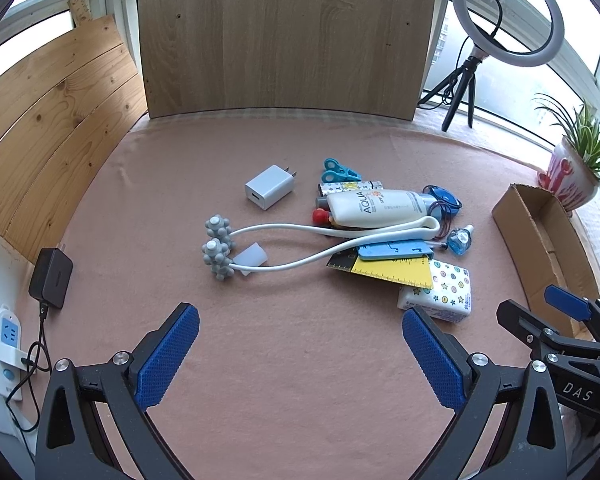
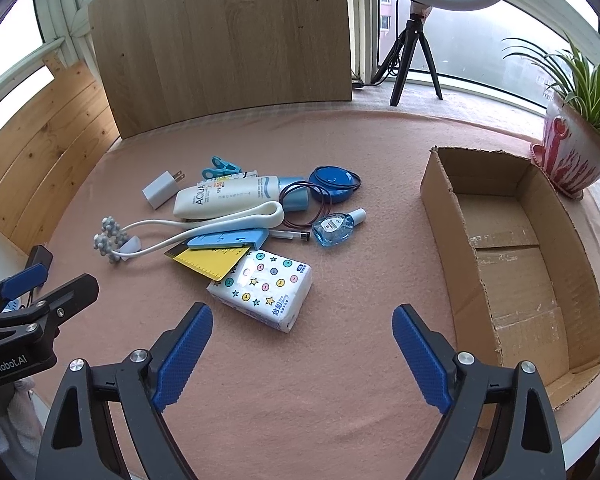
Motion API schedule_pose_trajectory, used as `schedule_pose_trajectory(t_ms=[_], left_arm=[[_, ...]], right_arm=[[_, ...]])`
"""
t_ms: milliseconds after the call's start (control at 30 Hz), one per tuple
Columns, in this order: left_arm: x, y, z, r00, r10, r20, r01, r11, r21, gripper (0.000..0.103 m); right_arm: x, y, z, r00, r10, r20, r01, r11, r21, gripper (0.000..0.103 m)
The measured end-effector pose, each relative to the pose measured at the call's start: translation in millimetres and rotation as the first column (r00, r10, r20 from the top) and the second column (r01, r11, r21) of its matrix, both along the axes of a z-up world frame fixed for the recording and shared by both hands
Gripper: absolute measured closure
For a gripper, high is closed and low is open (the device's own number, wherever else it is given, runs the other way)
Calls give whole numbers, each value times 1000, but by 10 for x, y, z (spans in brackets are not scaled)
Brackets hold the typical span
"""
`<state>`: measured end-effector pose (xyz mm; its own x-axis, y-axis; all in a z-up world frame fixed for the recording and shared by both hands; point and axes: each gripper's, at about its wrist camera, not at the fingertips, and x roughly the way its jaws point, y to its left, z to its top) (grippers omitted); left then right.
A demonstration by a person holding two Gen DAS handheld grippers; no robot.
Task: Organize objects
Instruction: 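Move the right gripper toward the white Vinda tissue pack, then close the right gripper on the white Vinda tissue pack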
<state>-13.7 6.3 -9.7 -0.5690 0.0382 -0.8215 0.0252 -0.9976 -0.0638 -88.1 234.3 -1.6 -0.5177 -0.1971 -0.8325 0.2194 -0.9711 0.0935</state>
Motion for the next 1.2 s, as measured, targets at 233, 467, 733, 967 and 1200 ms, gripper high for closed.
schedule_pose_trajectory(t_ms=[233,467,733,967,1200], left_arm=[[2,-6,-59,1000,5,12,-5,1000,1,0],[14,-34,-161,999,21,30,-21,1000,11,0],[46,-94,-230,998,46,35,-47,999,20,0],[124,-248,-261,994,104,39,-106,994,30,1],[195,-367,-318,987,152,53,-154,987,34,1]], right_arm=[[-78,34,-71,1000,15,26,-15,1000,-18,20],[-280,58,-187,997,36,75,-33,999,-43,30],[-591,-26,-285,990,81,115,-73,995,-71,43],[-864,-97,-507,971,110,214,-84,989,-124,54],[-1041,-172,-627,949,142,283,-92,979,-182,55]])
